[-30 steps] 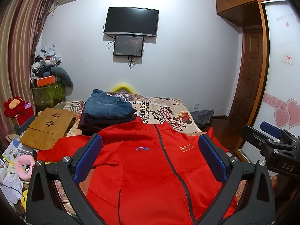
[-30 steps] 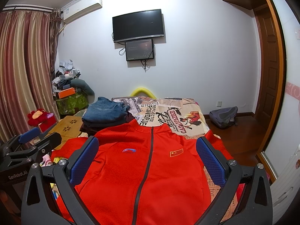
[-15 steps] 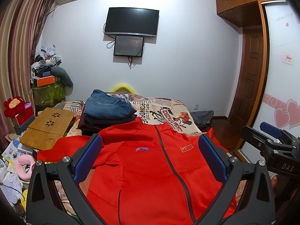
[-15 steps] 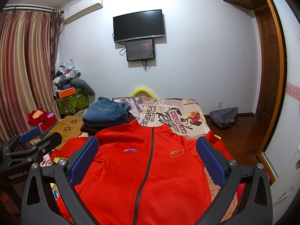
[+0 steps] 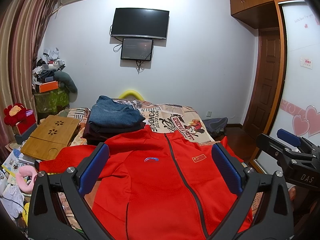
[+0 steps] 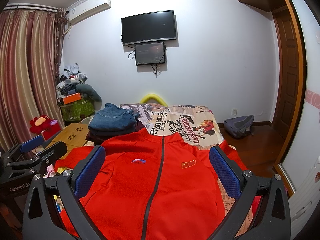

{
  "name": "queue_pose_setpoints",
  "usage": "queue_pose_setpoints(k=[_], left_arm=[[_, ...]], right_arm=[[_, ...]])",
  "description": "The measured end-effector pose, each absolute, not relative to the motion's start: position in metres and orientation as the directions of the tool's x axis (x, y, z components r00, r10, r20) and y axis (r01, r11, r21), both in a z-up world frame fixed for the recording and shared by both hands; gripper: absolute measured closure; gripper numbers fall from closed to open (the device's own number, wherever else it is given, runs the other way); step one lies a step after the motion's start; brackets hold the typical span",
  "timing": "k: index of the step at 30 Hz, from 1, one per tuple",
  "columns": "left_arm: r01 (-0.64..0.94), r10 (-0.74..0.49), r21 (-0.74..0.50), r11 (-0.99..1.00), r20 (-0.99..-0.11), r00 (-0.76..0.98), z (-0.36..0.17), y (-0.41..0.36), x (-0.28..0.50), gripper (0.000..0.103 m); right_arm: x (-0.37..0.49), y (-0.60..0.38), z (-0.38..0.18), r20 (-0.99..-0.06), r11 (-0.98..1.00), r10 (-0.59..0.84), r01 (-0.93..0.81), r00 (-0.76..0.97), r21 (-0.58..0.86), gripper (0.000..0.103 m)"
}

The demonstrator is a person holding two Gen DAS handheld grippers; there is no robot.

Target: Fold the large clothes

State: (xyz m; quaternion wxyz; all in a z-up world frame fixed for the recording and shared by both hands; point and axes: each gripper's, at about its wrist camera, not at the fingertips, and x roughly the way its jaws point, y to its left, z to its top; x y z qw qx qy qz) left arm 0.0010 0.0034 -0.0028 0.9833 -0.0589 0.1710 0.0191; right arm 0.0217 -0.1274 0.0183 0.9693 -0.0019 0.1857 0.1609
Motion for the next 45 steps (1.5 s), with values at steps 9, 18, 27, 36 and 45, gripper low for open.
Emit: queue_pose_setpoints(k=[9,18,27,36,45], left_arm=[[-0.057,0.015,-0.112,0.992,-0.342,0.94,-0.003,0.003,0.001,0.0],[-0.071,0.029,-0.112,0.991,-0.344,0.939,-0.005,0.01,0.008,0.0],[-0.224,0.182,-0.099,0.969,-0.323,0.929,-0.009,0.068,0.037,0.0],[-0.388,0.265,-0.179,0.904,-0.478,0.837,-0.054,0.18,0.088,0.0],[-0.614,0.262,-0.272,0.741,-0.725,0.637,-0.152,0.31,0.11,0.0]], right_arm=[[0.021,-0.126,0.019,-0.362,0.948,0.311,-0.313,0.879,0.053,0.0],[0.034,-0.122,0.015,-0.387,0.949,0.305,-0.311,0.87,0.049,0.0],[0.064,-0.116,0.005,-0.422,0.955,0.281,-0.294,0.862,0.034,0.0],[0.103,-0.107,-0.012,-0.467,0.962,0.239,-0.272,0.851,-0.003,0.0],[0.145,-0.101,-0.033,-0.541,0.976,0.147,-0.21,0.828,-0.056,0.0]])
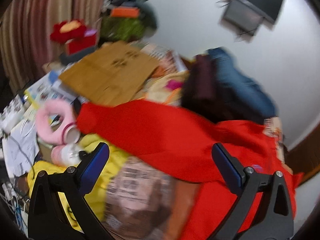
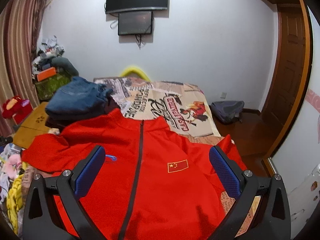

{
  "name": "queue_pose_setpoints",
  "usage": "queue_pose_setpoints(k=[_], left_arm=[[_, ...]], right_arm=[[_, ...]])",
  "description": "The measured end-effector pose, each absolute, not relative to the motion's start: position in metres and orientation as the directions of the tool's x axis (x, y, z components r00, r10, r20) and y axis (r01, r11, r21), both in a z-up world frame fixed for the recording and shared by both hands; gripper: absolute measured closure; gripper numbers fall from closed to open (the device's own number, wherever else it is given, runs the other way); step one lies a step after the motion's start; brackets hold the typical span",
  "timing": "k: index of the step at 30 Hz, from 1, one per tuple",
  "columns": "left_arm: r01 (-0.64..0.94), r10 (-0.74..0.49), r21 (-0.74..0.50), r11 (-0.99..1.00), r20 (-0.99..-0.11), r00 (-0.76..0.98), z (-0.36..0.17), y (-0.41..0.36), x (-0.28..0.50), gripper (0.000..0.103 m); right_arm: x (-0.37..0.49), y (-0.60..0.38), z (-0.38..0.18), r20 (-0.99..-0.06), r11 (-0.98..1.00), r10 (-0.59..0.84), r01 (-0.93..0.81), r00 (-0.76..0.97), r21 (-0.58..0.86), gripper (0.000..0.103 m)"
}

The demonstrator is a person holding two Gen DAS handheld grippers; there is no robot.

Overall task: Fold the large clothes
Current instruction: 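Reach the left tool to the red jacket sleeve and close on it, then carry the sleeve across the jacket body with the left tool and open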

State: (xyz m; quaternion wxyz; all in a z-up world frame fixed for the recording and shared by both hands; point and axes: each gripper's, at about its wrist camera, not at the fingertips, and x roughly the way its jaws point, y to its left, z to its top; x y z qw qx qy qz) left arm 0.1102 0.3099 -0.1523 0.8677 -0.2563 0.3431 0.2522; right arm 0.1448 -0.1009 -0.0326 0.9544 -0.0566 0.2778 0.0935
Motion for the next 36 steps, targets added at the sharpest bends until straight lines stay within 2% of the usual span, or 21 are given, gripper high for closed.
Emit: queue_pose_setpoints(k=[2,4,6,8,13,15,16,19,23,26,29,36], left_arm=[[-0.624,0.21,-0.315,0.715,-0.755,0.622,-0.175,0.333,0.112,0.001],[-0.629,0.115,-0.414,0.658,-0.771,0.627,-0.2,0.356,0.111,0.004],[-0.644,0.04,-0.48,0.595,-0.783,0.621,-0.225,0.375,0.11,0.014],[-0.661,-0.006,-0.513,0.547,-0.793,0.61,-0.247,0.388,0.111,0.015],[-0.642,-0.106,-0.61,0.465,-0.759,0.643,-0.273,0.399,0.118,0.022],[-0.63,-0.142,-0.655,0.417,-0.732,0.667,-0.284,0.408,0.12,0.036],[-0.628,-0.149,-0.668,0.399,-0.723,0.675,-0.287,0.41,0.121,0.039],[-0.636,-0.12,-0.658,0.403,-0.727,0.676,-0.287,0.416,0.127,0.05],[-0.671,-0.032,-0.581,0.46,-0.767,0.641,-0.277,0.415,0.135,0.091],[-0.665,0.038,-0.533,0.523,-0.765,0.643,-0.257,0.408,0.134,0.097],[-0.648,0.098,-0.485,0.587,-0.751,0.652,-0.231,0.399,0.138,0.1],[-0.511,0.17,-0.41,0.755,-0.631,0.757,-0.142,0.349,0.158,0.1]], right_arm=[[0.152,-0.099,-0.036,-0.561,0.977,0.137,-0.205,0.816,-0.059,0.0],[0.16,-0.098,-0.043,-0.588,0.977,0.134,-0.205,0.798,-0.056,0.0],[0.165,-0.095,-0.05,-0.612,0.975,0.146,-0.217,0.777,-0.043,0.0],[0.171,-0.093,-0.056,-0.633,0.974,0.156,-0.224,0.758,-0.028,0.0],[0.18,-0.086,-0.068,-0.667,0.971,0.167,-0.238,0.726,-0.016,0.0],[0.18,-0.083,-0.071,-0.678,0.97,0.161,-0.241,0.717,-0.024,0.0],[0.181,-0.081,-0.073,-0.682,0.97,0.158,-0.243,0.714,-0.03,0.0],[0.183,-0.08,-0.075,-0.691,0.968,0.154,-0.249,0.706,-0.04,0.0],[0.188,-0.079,-0.077,-0.698,0.966,0.145,-0.254,0.702,-0.055,0.0],[0.188,-0.08,-0.076,-0.696,0.965,0.143,-0.255,0.704,-0.06,0.0],[0.187,-0.082,-0.073,-0.692,0.965,0.147,-0.257,0.707,-0.058,0.0],[0.184,-0.087,-0.066,-0.672,0.965,0.151,-0.256,0.725,-0.059,0.0]])
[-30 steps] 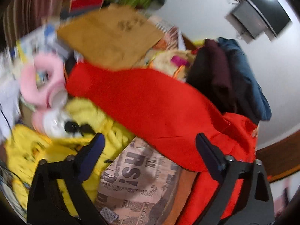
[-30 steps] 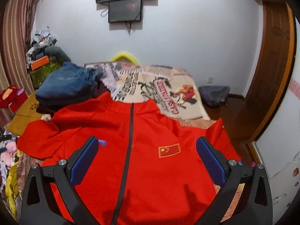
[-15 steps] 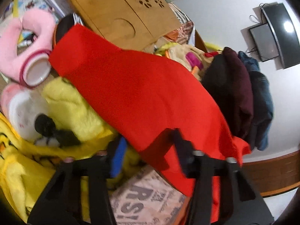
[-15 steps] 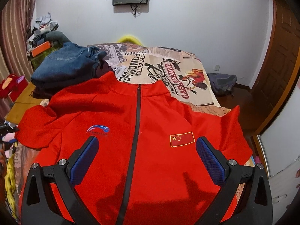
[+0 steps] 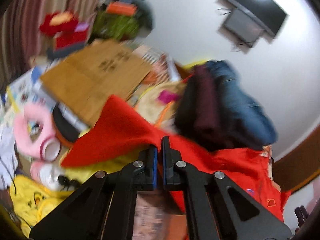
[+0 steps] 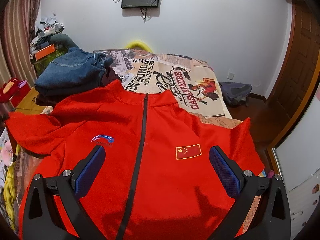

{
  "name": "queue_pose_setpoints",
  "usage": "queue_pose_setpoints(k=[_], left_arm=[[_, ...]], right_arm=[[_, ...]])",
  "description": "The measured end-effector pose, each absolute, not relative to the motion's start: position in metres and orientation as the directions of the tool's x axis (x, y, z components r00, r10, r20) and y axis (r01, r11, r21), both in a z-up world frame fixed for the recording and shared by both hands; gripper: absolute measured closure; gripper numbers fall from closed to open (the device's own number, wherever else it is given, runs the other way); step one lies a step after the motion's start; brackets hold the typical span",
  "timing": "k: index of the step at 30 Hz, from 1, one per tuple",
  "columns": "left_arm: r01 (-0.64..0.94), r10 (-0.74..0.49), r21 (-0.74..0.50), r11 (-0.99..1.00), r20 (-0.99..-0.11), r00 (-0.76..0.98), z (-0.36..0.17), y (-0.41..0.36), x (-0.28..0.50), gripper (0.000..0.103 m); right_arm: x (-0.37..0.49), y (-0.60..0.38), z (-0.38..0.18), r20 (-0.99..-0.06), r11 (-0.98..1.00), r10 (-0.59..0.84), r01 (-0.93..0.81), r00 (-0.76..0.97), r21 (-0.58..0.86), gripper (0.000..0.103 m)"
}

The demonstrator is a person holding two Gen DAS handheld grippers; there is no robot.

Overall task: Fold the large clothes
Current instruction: 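Carry the sleeve across the jacket body with the left tool and open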

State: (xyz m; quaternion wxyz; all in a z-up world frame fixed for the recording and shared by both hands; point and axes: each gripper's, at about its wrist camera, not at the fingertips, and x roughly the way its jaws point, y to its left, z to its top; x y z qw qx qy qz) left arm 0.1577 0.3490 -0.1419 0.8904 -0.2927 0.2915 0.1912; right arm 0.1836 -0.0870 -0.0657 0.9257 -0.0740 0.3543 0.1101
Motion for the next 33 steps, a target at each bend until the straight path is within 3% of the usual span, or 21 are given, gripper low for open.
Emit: queue_pose_setpoints(k=[7,14,23,33], left_arm=[[-0.295,0.07,-0.401,0.867,-0.489,0.869,-0.074,0.28,0.18,0.101],[-0.087,-0.097,-0.354,0.931,-0.471,0.877,-0.055,0.195,0.217,0.101],[0.118,-0.266,-0.267,0.956,-0.629,0.73,-0.101,0.071,0.273,0.101],[0.209,-0.277,-0.2,0.957,-0.843,0.461,-0.201,-0.009,0.282,0.101]], right_arm=[[0.178,-0.099,-0.068,-0.667,0.967,0.162,-0.253,0.727,-0.041,0.0],[0.177,-0.113,-0.068,-0.662,0.969,0.164,-0.247,0.732,-0.033,0.0],[0.176,-0.136,-0.076,-0.671,0.971,0.164,-0.239,0.723,-0.021,0.0],[0.176,-0.155,-0.088,-0.7,0.974,0.137,-0.223,0.701,-0.033,0.0]])
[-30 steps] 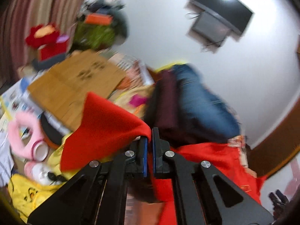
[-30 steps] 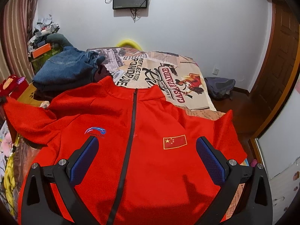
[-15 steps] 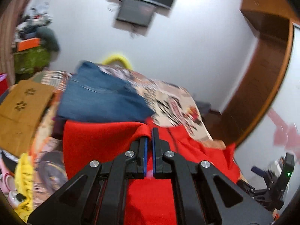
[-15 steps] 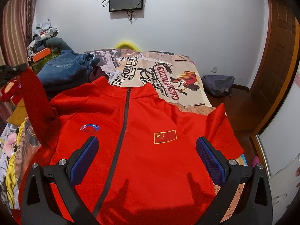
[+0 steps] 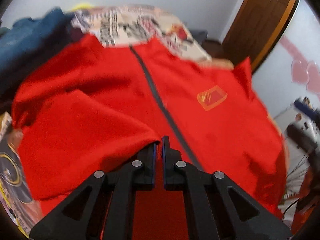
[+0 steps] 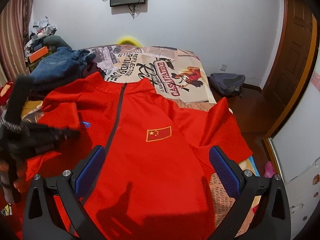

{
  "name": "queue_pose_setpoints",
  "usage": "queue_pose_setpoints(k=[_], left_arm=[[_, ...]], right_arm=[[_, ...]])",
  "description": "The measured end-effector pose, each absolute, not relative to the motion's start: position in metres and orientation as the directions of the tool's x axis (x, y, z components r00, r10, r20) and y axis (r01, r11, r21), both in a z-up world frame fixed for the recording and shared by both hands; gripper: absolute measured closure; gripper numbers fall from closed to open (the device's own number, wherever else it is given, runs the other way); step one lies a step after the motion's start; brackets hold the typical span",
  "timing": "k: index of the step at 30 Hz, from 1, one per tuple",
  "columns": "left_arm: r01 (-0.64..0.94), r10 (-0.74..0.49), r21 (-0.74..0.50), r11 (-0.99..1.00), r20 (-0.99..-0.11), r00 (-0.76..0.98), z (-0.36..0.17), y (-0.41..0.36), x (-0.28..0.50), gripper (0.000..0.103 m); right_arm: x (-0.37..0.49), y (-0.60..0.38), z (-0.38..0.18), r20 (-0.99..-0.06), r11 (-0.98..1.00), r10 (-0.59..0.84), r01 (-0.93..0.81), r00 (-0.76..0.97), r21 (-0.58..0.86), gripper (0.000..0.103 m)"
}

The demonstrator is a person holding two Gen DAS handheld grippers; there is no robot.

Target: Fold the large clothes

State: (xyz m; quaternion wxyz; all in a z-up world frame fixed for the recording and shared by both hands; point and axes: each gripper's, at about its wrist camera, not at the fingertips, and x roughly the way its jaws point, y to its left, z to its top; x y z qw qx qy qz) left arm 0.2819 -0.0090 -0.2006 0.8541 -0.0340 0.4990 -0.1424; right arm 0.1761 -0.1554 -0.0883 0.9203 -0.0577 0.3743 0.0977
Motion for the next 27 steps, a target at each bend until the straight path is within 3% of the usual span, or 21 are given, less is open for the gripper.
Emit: queue_pose_setpoints(k=[7,12,17,21,27], left_arm=[[0.225,-0.288,-0.212,0.951,-0.871,0.398,-0.212,-0.003,0.263,0.094],[0.227,-0.273,-0.186,0.956,-0.845,0.459,-0.188,0.018,0.238,0.059],[0.179,-0.232,-0.158,0.971,-0.802,0.551,-0.156,0.057,0.217,0.056],[0.103,-0.178,-0.146,0.984,-0.761,0.624,-0.137,0.097,0.198,0.047],[-0.071,-0.03,-0.106,0.992,-0.732,0.68,-0.128,0.164,0.165,0.046]], right_arm=[[0.179,-0.157,-0.093,-0.722,0.972,0.135,-0.234,0.679,-0.038,0.0],[0.178,-0.141,-0.088,-0.719,0.958,0.15,-0.279,0.679,-0.065,0.0],[0.175,-0.111,-0.078,-0.705,0.929,0.188,-0.356,0.683,-0.098,0.0],[0.172,-0.076,-0.073,-0.698,0.893,0.223,-0.43,0.68,-0.134,0.0],[0.17,-0.012,-0.077,-0.712,0.802,0.317,-0.577,0.626,-0.15,0.0]])
